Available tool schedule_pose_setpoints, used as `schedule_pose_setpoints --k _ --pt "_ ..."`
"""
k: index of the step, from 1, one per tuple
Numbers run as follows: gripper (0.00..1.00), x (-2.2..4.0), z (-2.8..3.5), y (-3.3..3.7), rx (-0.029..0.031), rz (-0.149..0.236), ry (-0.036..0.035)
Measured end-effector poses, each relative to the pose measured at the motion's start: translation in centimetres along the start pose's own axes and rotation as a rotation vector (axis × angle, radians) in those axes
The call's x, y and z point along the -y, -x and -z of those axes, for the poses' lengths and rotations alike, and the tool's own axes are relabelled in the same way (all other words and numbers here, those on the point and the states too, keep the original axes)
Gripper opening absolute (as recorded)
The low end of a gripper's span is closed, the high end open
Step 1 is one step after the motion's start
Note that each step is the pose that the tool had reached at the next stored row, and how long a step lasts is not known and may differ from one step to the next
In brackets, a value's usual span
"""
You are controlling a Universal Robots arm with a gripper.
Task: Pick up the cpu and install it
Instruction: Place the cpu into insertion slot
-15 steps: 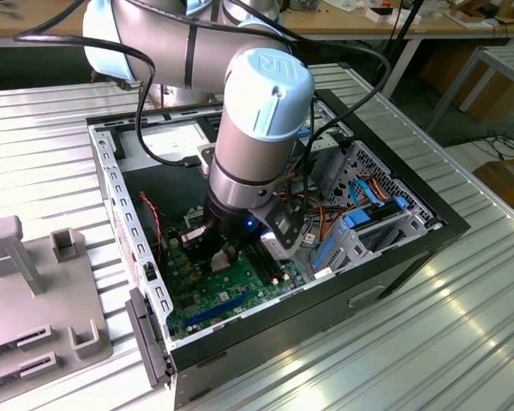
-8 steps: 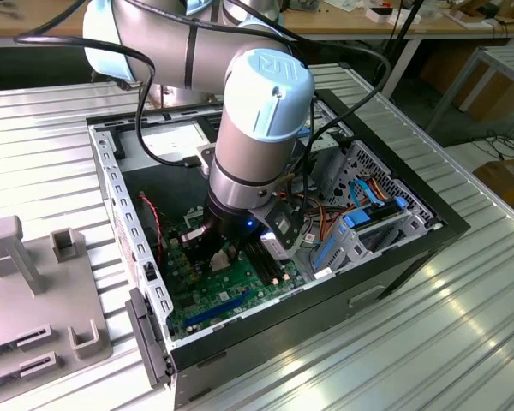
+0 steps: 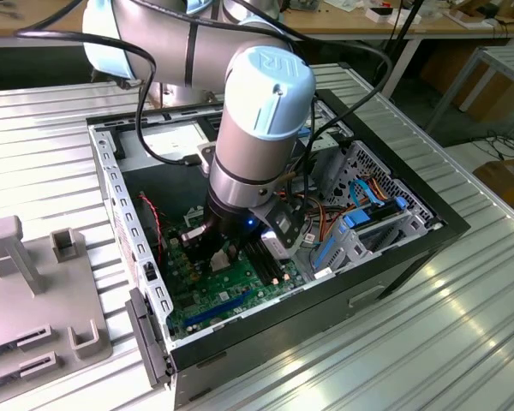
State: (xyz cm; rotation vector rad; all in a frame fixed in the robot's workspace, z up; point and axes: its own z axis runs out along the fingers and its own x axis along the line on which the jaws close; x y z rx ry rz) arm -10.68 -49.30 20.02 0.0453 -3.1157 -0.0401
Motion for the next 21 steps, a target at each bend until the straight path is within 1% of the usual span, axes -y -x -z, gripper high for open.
schedule_pose_setpoints --k 8,11,12,14,16,21 --pt "0.55 0.00 0.10 -0.02 -0.0001 0.000 0.0001" --pt "0.55 -0.03 0.16 -0.02 0.0000 0.000 0.0017" --pt "0.55 -0.08 0.16 -0.01 0.0001 0.000 0.0035" --pt "0.55 -0.23 0.15 -0.02 0.0002 0.000 0.0046" --pt "0.55 -0.39 0.14 -0.01 0.0002 0.000 0.0046" --pt "0.55 -0.52 0.14 0.00 0.0002 -0.001 0.0045"
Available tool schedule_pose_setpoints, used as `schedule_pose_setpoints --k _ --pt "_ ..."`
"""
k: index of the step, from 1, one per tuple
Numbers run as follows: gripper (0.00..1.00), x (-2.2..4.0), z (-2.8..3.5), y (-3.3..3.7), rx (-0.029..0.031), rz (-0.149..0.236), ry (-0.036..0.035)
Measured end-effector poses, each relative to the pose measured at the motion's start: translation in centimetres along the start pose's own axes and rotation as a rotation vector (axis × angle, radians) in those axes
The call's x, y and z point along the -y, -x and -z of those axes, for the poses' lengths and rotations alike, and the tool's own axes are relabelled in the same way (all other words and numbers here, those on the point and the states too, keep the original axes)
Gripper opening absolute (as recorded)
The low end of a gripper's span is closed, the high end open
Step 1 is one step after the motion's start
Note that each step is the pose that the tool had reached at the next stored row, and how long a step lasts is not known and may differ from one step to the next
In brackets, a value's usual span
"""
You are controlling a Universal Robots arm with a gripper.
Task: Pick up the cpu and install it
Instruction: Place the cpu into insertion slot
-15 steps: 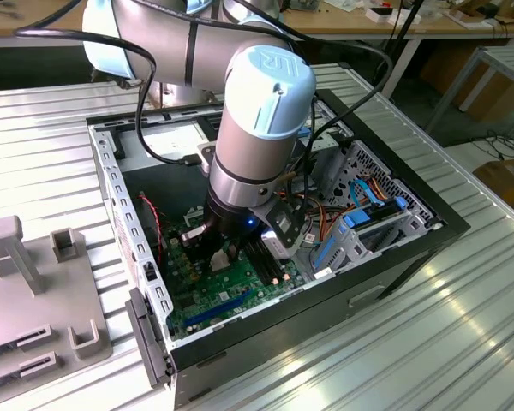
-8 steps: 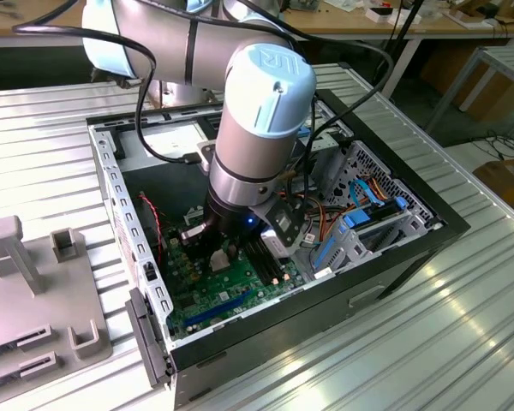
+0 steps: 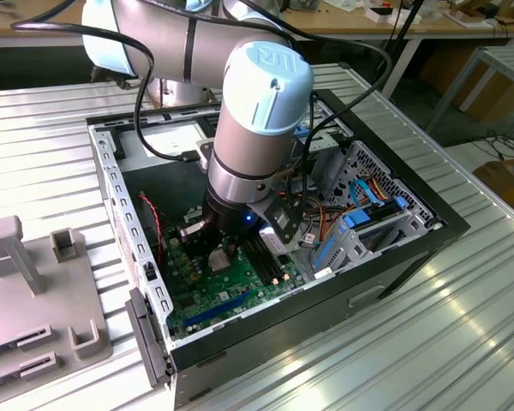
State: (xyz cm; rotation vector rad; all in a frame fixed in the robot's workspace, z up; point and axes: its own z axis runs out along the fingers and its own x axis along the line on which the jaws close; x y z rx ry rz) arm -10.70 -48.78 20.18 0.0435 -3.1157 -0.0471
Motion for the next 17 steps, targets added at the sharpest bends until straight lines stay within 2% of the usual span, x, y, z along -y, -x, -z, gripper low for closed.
schedule_pose_setpoints --k 17 --pt "0.55 -0.02 -0.02 -0.31 0.0000 -0.001 0.0001"
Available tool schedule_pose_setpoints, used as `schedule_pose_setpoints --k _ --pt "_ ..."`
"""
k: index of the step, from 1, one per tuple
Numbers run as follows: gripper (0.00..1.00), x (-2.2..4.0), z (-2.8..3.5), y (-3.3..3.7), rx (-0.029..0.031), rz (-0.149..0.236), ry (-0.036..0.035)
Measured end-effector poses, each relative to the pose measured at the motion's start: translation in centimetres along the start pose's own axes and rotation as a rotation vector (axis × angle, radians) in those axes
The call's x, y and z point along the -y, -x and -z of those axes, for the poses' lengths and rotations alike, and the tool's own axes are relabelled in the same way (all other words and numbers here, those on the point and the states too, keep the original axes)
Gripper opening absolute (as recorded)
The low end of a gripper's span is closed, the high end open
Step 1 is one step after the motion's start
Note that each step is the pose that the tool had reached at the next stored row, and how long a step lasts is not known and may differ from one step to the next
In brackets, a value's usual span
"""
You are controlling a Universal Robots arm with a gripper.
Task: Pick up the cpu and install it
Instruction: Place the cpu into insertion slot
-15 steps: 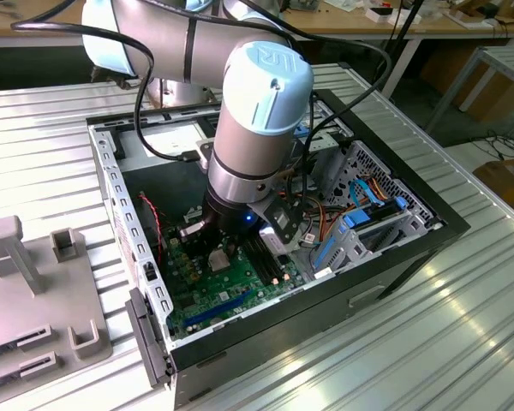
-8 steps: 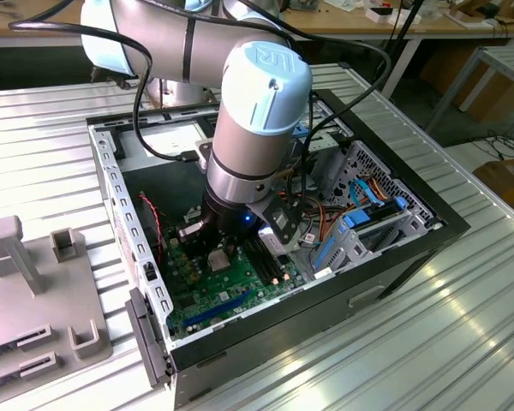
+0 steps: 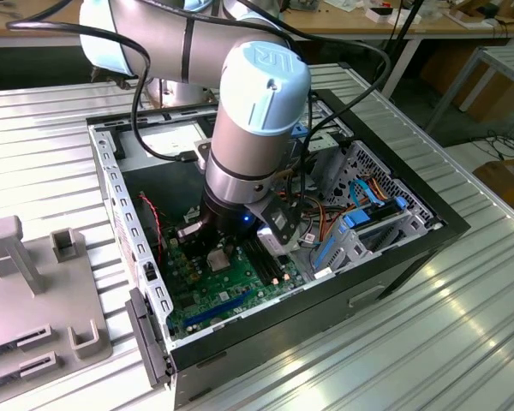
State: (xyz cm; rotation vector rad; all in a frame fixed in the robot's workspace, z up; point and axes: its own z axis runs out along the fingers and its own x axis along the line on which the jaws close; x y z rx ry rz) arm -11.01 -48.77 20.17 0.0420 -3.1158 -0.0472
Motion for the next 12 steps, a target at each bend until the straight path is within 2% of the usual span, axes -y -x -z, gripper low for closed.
schedule_pose_setpoints --k 4,6,7,10,12 --pt "0.55 0.01 0.00 0.09 0.0000 -0.001 0.0000" --pt "0.55 0.02 0.02 0.72 0.0001 -0.004 0.0001" --pt "0.55 0.01 0.02 0.75 0.0001 -0.005 0.0000" --pt "0.55 -0.02 0.02 0.65 0.0001 -0.007 -0.0002" --pt "0.55 -0.03 0.01 0.35 0.0004 -0.013 0.0002"
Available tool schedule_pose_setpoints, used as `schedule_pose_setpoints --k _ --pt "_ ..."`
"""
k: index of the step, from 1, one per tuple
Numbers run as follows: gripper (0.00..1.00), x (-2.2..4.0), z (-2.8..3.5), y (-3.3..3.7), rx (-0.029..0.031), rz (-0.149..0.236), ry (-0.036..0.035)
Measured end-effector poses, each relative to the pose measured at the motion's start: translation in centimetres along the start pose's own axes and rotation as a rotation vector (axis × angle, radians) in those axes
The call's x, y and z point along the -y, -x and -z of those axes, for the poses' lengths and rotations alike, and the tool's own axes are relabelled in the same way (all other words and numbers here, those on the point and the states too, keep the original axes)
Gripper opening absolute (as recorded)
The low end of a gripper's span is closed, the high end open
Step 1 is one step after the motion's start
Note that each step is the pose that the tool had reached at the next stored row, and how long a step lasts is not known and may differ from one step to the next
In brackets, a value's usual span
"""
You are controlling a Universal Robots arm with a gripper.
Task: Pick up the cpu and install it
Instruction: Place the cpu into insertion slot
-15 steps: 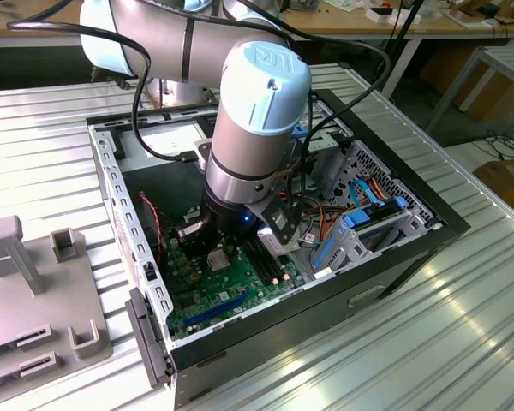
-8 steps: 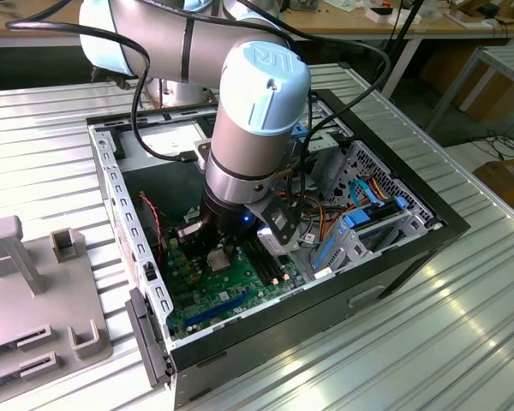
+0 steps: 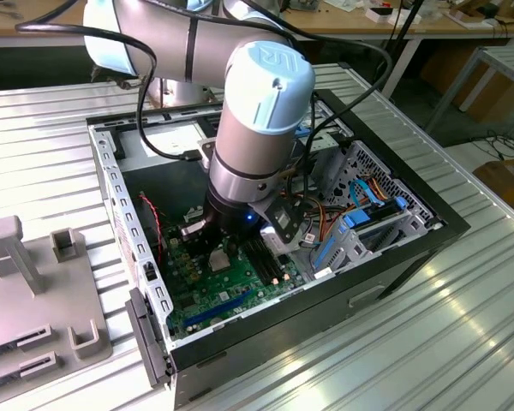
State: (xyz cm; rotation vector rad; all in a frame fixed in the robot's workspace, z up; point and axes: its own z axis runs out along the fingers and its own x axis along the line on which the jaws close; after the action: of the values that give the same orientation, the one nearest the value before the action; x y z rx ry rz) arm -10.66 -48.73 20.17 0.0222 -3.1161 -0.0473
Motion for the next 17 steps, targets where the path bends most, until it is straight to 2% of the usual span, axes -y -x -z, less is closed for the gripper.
schedule_pose_setpoints --k 4,17 --pt "0.55 -0.07 -0.01 -0.04 0.0009 -0.029 0.0008" --pt "0.55 -0.06 -0.03 -0.25 0.0008 -0.027 0.0006"
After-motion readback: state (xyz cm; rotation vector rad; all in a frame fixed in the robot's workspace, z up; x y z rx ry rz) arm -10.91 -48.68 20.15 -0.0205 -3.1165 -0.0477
